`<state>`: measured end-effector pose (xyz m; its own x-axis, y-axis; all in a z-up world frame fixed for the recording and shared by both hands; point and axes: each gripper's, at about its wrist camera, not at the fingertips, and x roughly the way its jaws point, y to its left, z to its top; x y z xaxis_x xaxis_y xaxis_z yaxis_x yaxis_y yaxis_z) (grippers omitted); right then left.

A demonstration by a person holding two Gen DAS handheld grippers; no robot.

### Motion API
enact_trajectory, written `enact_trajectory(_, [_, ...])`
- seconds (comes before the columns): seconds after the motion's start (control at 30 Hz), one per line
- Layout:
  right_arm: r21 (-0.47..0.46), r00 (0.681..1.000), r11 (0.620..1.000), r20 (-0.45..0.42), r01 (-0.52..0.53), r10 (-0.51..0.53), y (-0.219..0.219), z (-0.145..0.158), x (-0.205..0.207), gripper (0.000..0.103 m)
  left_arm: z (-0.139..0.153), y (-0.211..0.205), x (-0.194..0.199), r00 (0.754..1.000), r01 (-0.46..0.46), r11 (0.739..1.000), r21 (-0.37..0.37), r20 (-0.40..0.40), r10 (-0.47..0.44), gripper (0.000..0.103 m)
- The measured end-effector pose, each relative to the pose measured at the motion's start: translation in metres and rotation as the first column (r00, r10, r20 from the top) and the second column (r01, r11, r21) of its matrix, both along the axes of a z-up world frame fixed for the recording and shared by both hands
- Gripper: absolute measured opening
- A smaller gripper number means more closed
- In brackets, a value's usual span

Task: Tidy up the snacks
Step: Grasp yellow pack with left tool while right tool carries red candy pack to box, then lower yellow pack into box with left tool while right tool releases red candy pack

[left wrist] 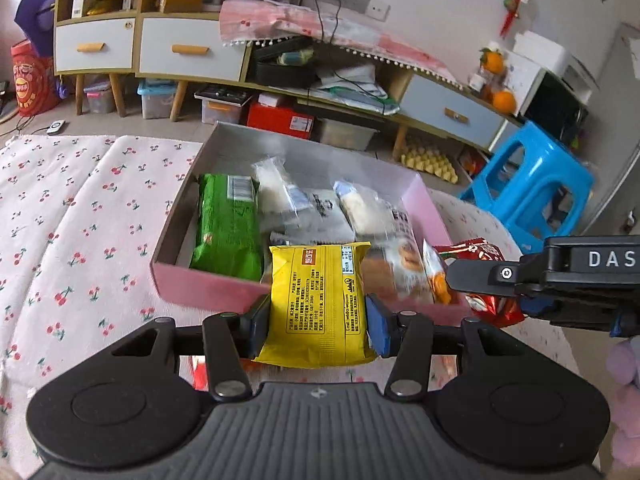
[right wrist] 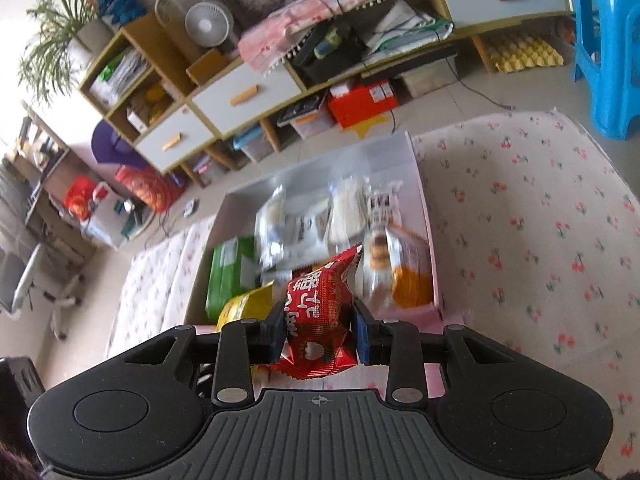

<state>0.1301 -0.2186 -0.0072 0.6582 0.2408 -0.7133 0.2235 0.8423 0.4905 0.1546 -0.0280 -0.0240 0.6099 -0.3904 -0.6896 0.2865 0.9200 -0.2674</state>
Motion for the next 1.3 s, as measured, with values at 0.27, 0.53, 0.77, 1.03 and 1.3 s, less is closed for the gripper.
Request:
enact_trajectory(0.27, [0.06,0.999,0.997,0.02,0.045,-0.046,-0.016,-0.018,0.018,0.032,-0.001,-0.005,0.013,0.999,-0.028,0.999,-0.027,0.023,0.029,0.046])
enact_trajectory(0.53, [0.081,0.999,0.995,0.003,0.05,-0.05,-0.019,-0.036,0.024,0.033,-0.008,-0.012,0.023,0.999,-0.009,0.999,-0.034,0.039,0.01,0.046])
enact_trajectory(0.77, [0.079,0.998,0.995,0.006,0.056,-0.057,-0.019,-0.041,0.028,0.033,-0.011,-0.013,0.028,0.999,-0.001,1.0,-0.018,0.049,0.002,0.046])
enact_trajectory(1.03, [0.08,0.998,0.995,0.009,0.063,-0.064,-0.018,-0.042,0.028,0.033,-0.01,-0.013,0.026,0.999,-0.007,1.0,-0.022,0.052,0.008,0.046])
enact_trajectory(1.3, [0.087,0.997,0.994,0.026,0.069,-0.071,-0.02,-0.039,0.028,0.033,-0.008,-0.014,0.027,0.998,-0.011,1.0,-0.021,0.056,0.012,0.046])
